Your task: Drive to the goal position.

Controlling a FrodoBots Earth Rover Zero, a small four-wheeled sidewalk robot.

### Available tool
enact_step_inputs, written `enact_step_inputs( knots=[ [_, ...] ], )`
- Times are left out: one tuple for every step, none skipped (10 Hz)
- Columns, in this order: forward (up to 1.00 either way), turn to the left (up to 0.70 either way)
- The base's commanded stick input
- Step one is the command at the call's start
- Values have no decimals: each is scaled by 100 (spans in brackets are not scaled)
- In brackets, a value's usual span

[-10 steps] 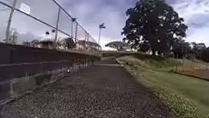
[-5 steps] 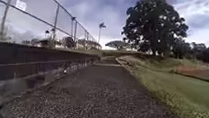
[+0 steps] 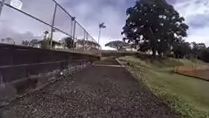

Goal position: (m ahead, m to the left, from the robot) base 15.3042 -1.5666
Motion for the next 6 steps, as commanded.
enact_step_inputs(
  knots=[
    [50,0],
    [50,0],
    [50,0],
    [50,0],
    [50,0],
    [50,0]
  ],
)
